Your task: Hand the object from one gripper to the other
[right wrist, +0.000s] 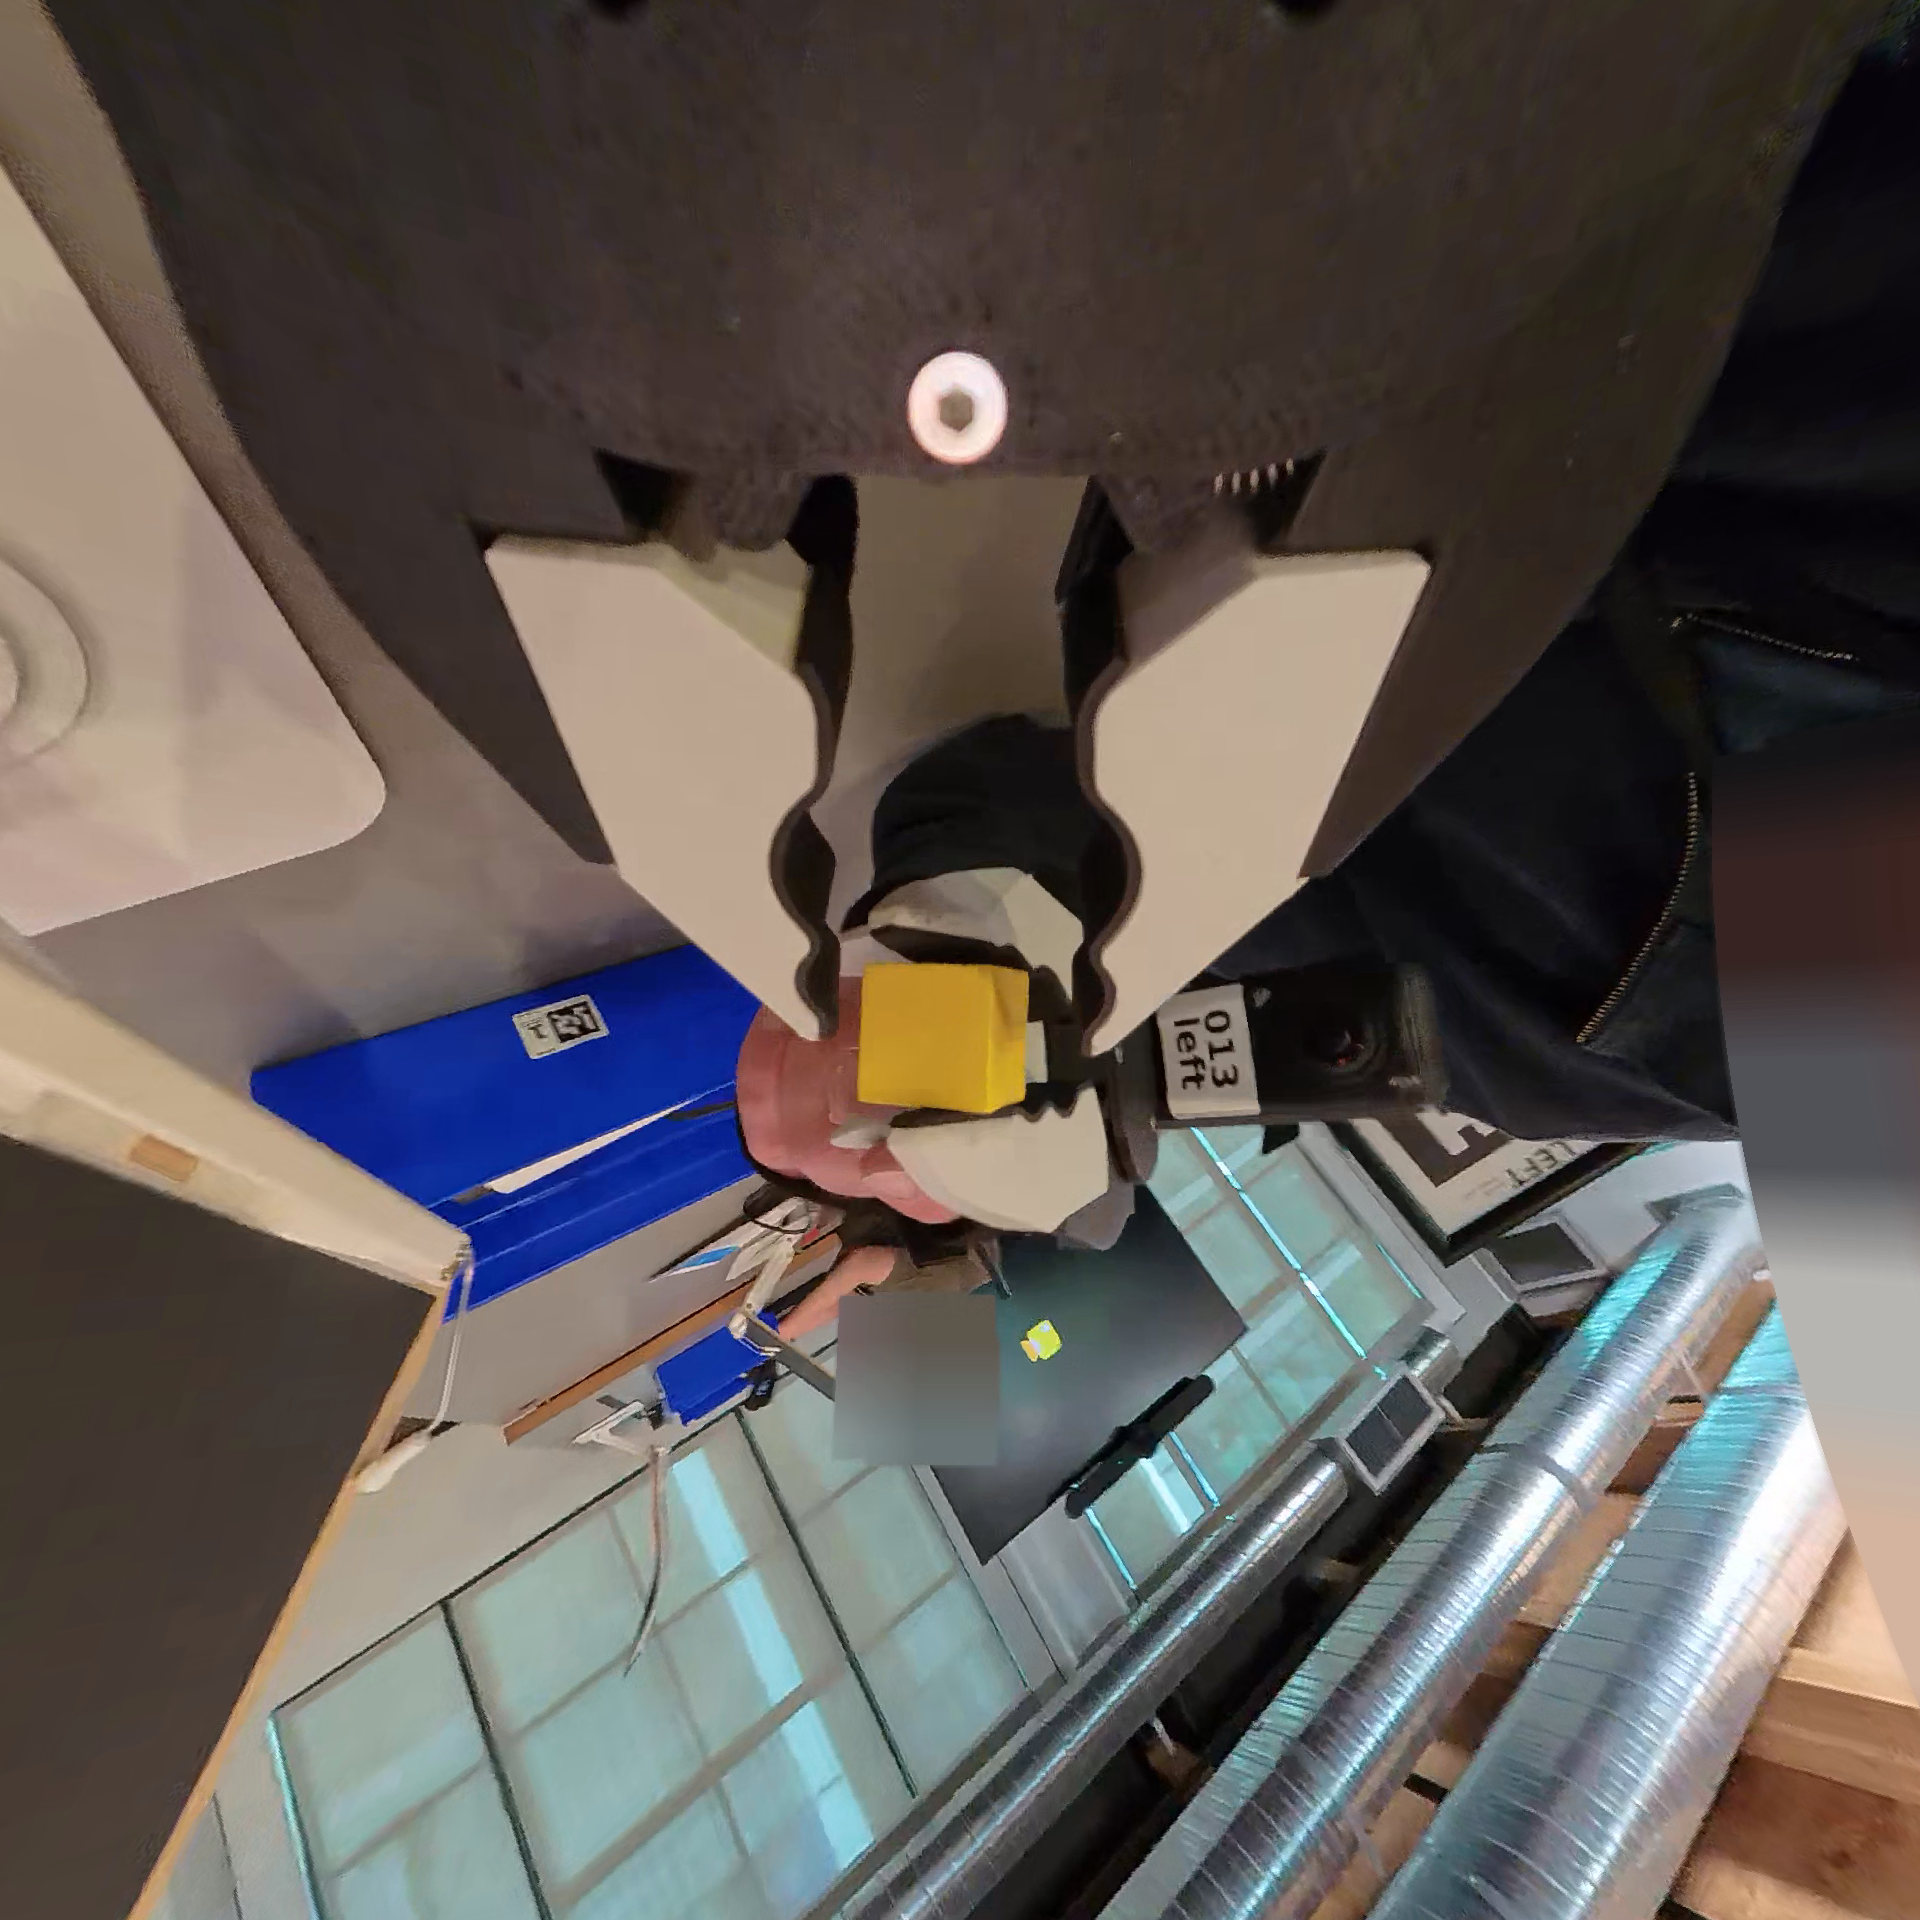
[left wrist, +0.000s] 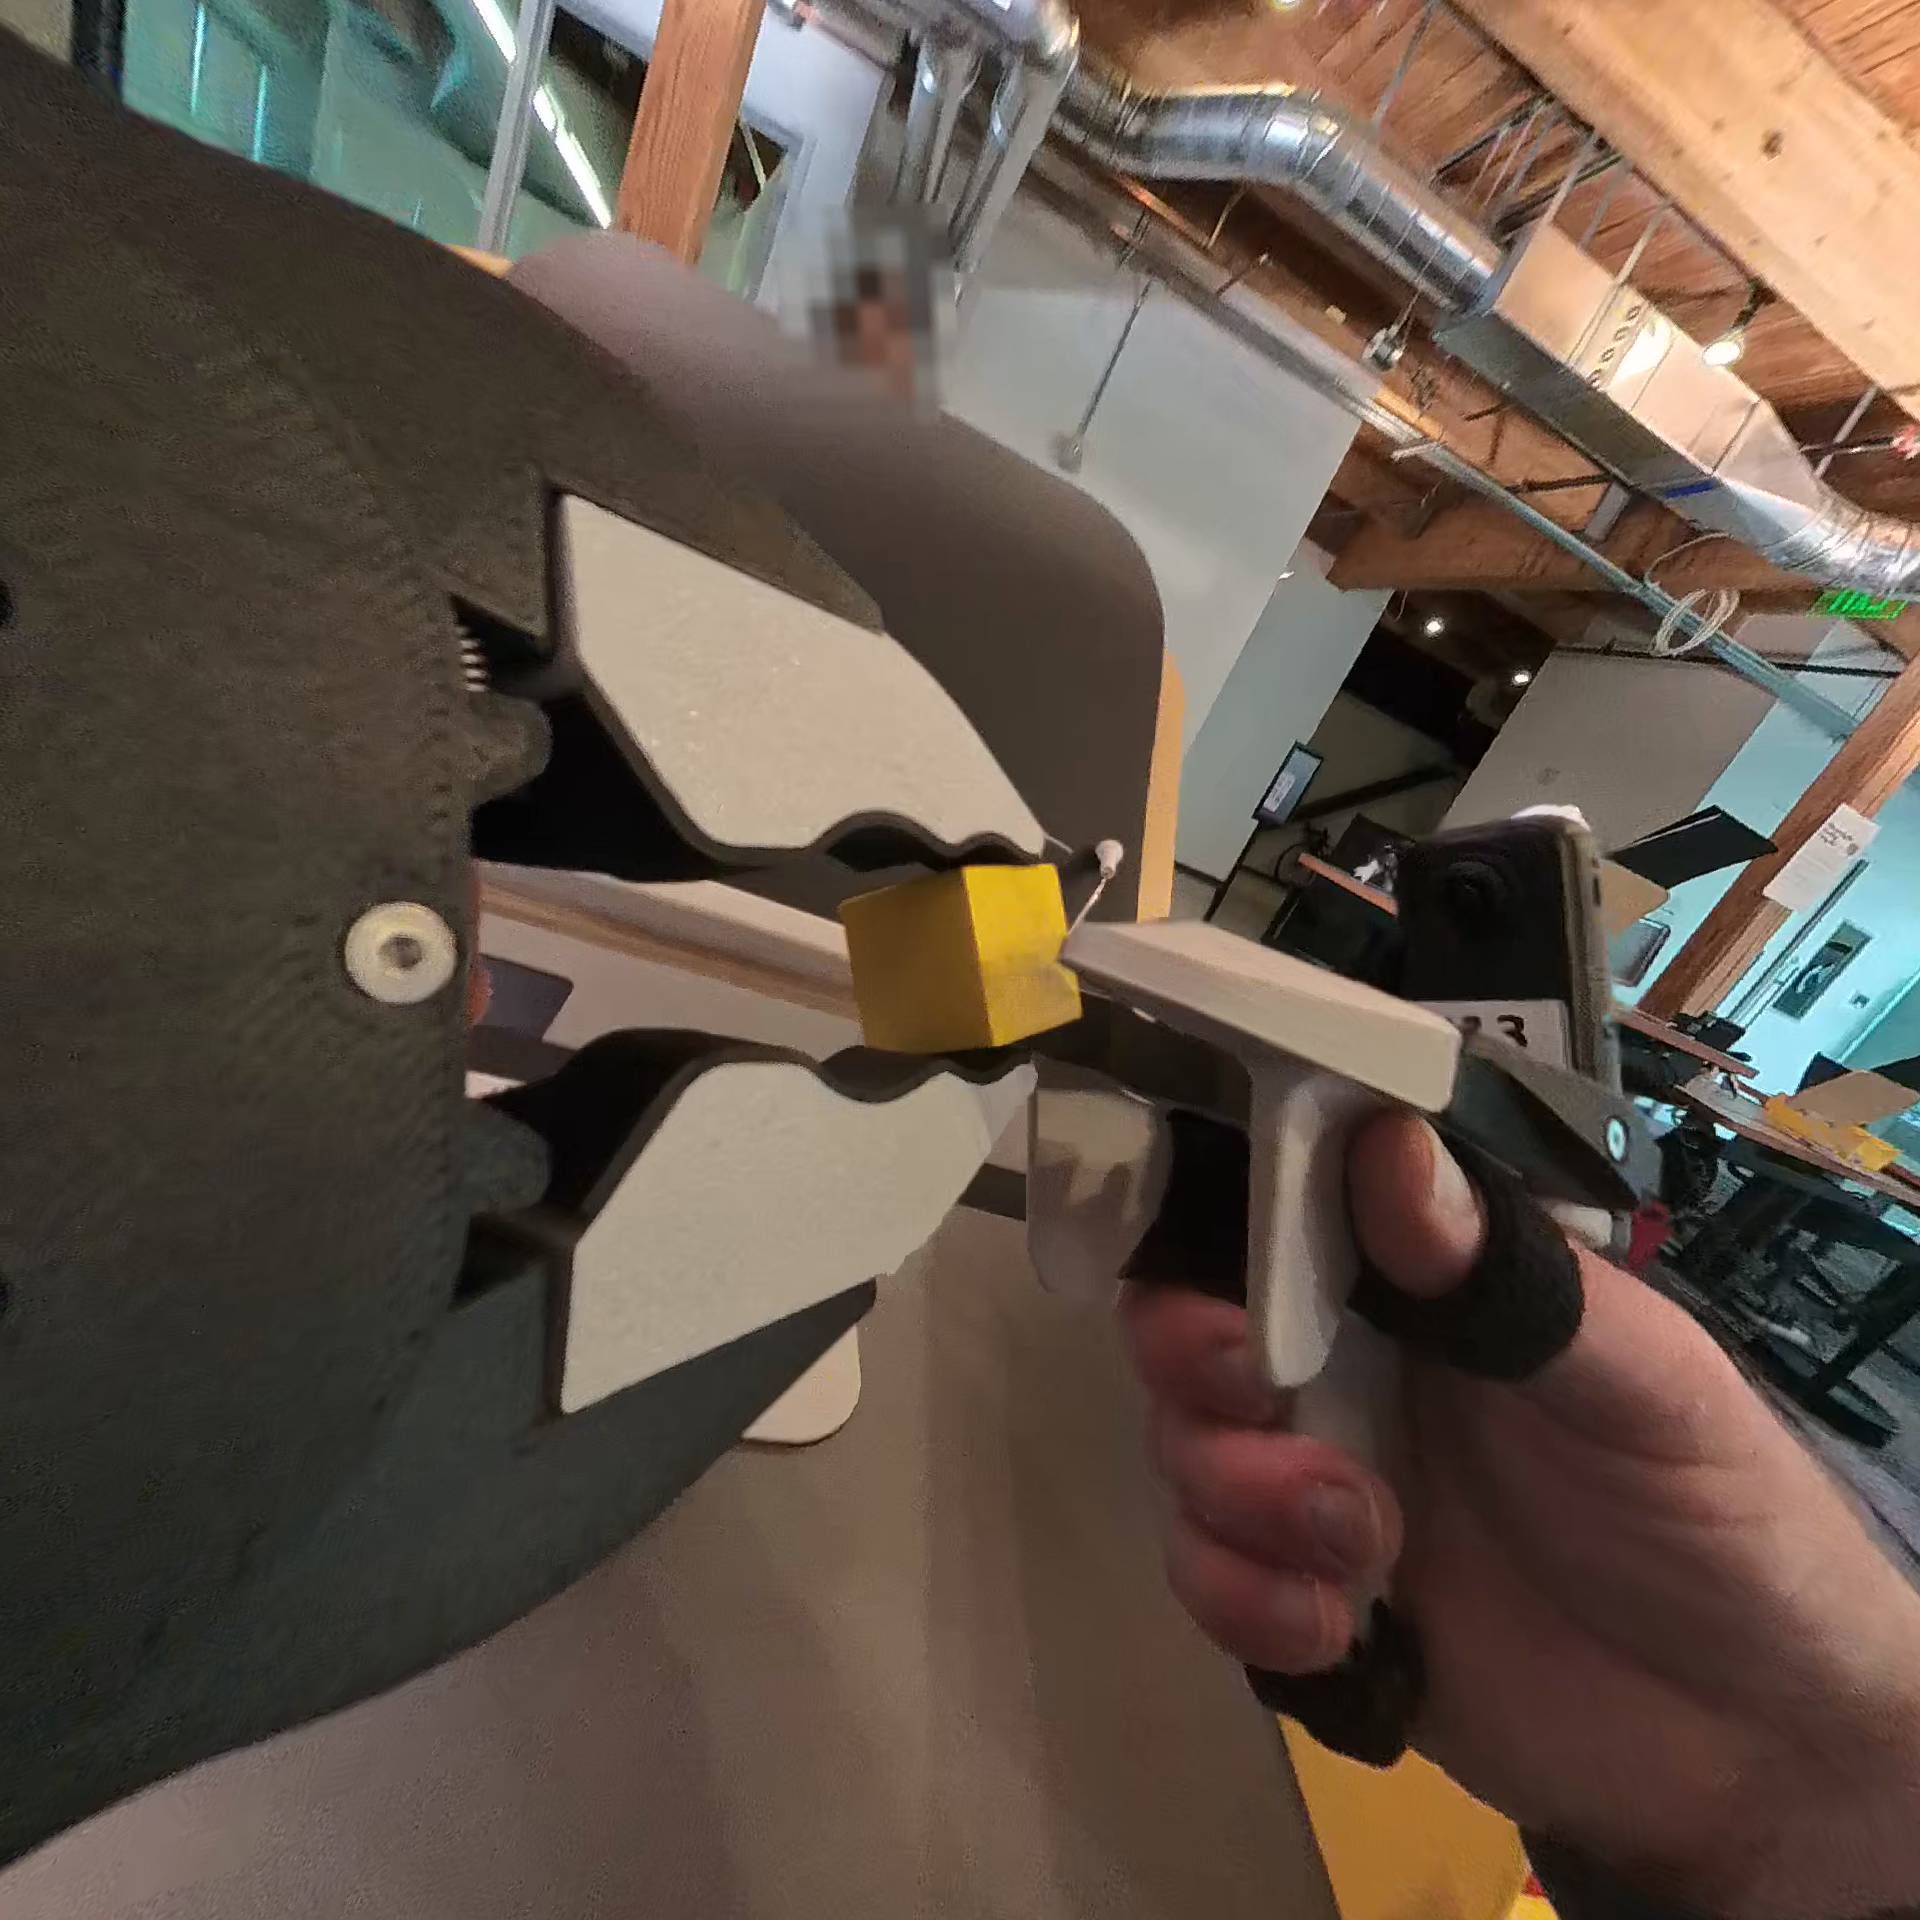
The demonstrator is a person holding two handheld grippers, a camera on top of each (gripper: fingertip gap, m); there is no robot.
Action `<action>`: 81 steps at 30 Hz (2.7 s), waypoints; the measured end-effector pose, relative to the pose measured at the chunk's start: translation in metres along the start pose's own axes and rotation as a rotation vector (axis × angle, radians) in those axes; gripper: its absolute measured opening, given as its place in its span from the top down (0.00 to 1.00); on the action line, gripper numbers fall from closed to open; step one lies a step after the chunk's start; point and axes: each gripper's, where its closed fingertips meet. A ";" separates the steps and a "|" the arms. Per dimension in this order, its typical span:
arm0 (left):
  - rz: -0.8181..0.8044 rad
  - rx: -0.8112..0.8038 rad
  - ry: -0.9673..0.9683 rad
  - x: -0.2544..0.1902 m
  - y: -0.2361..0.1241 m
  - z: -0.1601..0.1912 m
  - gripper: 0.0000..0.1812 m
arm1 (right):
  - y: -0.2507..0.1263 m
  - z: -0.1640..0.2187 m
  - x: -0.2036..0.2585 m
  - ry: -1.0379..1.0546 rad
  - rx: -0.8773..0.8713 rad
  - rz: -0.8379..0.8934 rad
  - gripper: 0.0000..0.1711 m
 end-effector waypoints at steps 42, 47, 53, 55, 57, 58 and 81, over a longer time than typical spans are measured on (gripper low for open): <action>0.288 -0.043 -0.095 -0.020 -0.016 -0.019 0.84 | -0.018 0.009 0.008 -0.070 0.025 -0.085 0.61; -0.097 -0.018 -0.069 0.024 -0.004 -0.009 0.84 | -0.016 -0.007 0.000 -0.082 -0.078 -0.054 0.58; -0.313 -0.046 0.012 0.025 -0.001 -0.012 0.84 | 0.007 -0.009 0.002 -0.055 -0.135 -0.111 0.61; -0.341 -0.061 0.018 0.024 -0.002 -0.015 0.84 | 0.009 -0.012 0.005 -0.040 -0.176 -0.156 0.68; -0.382 -0.063 0.032 0.026 -0.003 -0.017 0.84 | 0.008 -0.015 0.013 -0.035 -0.209 -0.226 0.79; -0.381 -0.059 0.034 0.024 -0.003 -0.017 0.84 | 0.008 -0.015 0.016 -0.045 -0.216 -0.243 0.85; 0.440 -0.082 0.047 -0.063 -0.019 -0.024 0.76 | -0.015 0.061 0.020 -0.015 0.362 -0.091 0.85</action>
Point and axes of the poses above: each gripper's, where its closed fingertips meet, y out along the fingers, z out of its underside, x = y × z across the jaws, and after that the axes turned 3 degrees about -z, right-handed
